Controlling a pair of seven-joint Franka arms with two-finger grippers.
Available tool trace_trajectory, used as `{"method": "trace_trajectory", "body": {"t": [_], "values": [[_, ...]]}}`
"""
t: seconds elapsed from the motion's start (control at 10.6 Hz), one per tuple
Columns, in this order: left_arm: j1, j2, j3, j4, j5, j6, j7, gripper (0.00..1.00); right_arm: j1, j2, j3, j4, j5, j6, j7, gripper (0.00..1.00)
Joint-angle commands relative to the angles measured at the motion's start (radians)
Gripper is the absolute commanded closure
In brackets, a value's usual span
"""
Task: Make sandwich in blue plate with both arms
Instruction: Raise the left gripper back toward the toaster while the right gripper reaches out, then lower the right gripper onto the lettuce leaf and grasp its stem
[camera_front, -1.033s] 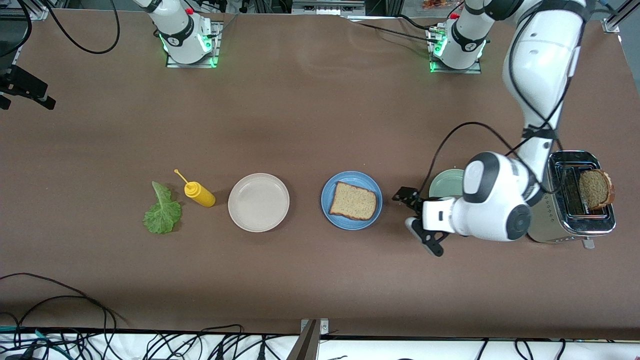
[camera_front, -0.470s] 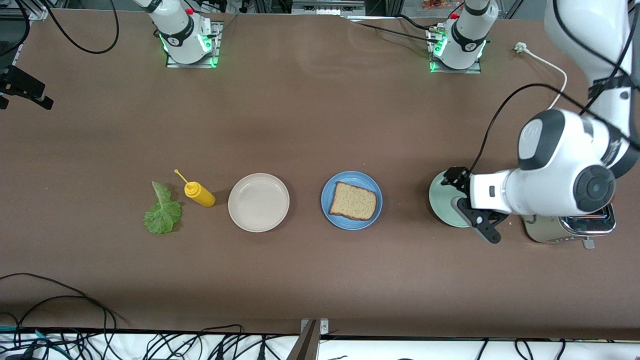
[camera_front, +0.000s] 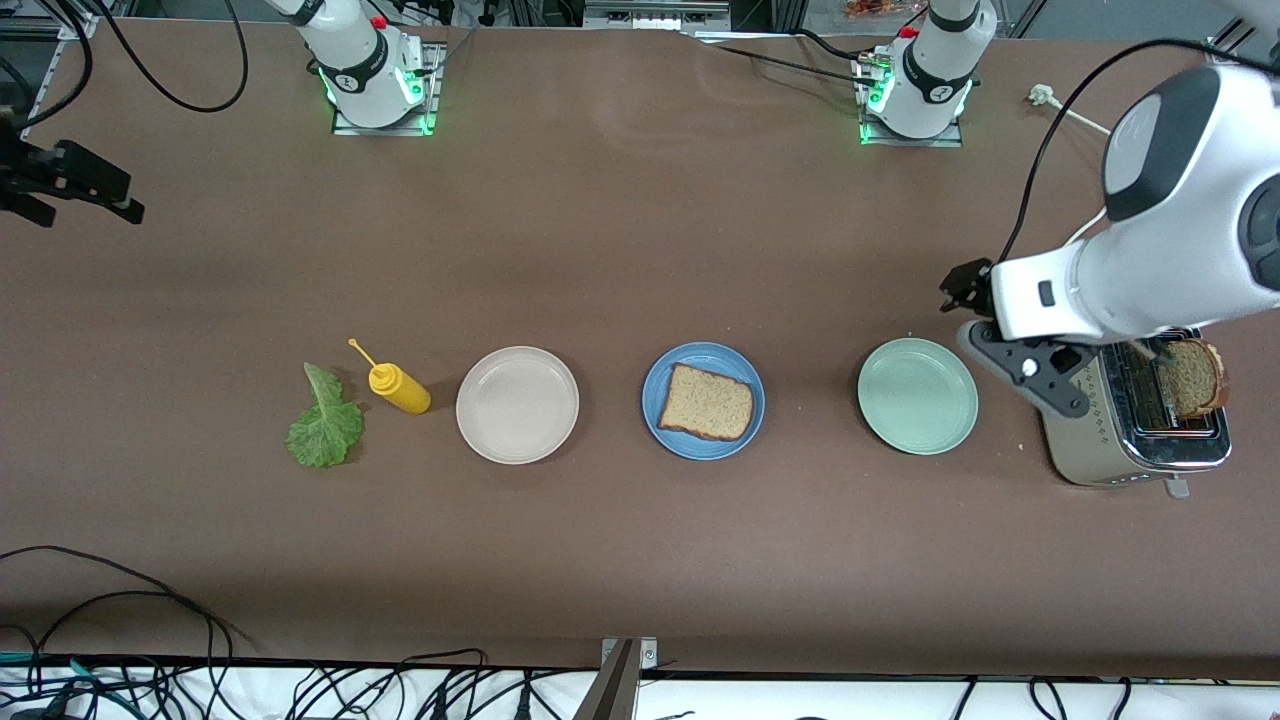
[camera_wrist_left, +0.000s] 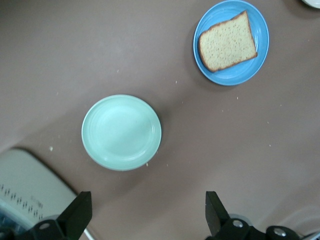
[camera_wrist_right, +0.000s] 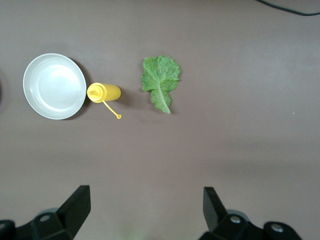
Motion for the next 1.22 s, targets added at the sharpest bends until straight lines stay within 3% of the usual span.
{"method": "trace_trajectory", "body": {"t": [0.0, 0.19, 1.13], "values": [[-0.002, -0.079, 0.004, -0.022, 0.060, -0.041, -0.122, 0.00, 0.031, 0.083, 0.002, 0.019, -0.018, 0.012, 0.005, 0.00], [-0.001, -0.093, 0.004, -0.020, 0.100, -0.051, -0.144, 0.00, 0.032, 0.125, 0.002, 0.019, -0.016, 0.044, 0.006, 0.00], [0.057, -0.093, 0.018, 0.014, 0.086, -0.082, -0.142, 0.00, 0.014, 0.374, -0.010, 0.039, 0.001, 0.281, -0.075, 0.00]]}}
